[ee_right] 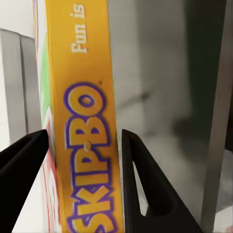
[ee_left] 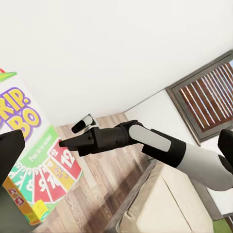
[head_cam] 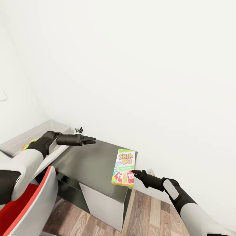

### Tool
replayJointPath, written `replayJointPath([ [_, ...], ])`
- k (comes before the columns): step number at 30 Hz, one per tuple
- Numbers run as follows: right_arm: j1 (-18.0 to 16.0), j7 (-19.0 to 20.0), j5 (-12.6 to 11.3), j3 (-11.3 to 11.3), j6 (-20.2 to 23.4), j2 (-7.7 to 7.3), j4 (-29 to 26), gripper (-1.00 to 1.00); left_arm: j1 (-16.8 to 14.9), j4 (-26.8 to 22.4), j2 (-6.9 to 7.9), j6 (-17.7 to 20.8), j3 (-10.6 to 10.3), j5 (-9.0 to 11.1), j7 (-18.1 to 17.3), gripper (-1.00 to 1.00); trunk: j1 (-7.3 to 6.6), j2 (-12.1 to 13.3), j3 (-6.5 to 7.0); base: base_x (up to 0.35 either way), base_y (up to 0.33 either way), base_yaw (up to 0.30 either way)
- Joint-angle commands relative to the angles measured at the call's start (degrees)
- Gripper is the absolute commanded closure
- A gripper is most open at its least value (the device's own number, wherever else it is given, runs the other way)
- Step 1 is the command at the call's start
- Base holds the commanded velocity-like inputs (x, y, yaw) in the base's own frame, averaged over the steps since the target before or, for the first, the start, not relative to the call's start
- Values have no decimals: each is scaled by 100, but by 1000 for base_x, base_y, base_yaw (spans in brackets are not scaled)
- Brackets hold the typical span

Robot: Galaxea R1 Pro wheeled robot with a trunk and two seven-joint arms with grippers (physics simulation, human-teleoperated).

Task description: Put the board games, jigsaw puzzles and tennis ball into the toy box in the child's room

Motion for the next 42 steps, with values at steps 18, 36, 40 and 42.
replayJointPath([
  [18, -4, 11, -8, -22, 27, 32, 0, 100, -5, 0, 2, 43, -53, 45, -14, -100, -396, 717, 456, -7, 0, 0],
  [36, -4, 11, -8, -22, 18, 57, 0, 100, -5, 0, 0, 41, -54, 45, -14, -100, -791, 1439, 835, -72, 0, 0],
  [40, -4, 11, -8, -22, 18, 61, 0, 100, -5, 0, 2, 36, -55, 45, -14, -100, -879, 1600, 906, -1, 0, 0],
  [42, -4, 11, -8, -22, 18, 69, 0, 100, -5, 0, 2, 35, -54, 45, -14, -100, -923, 1680, 942, 0, 0, 0],
])
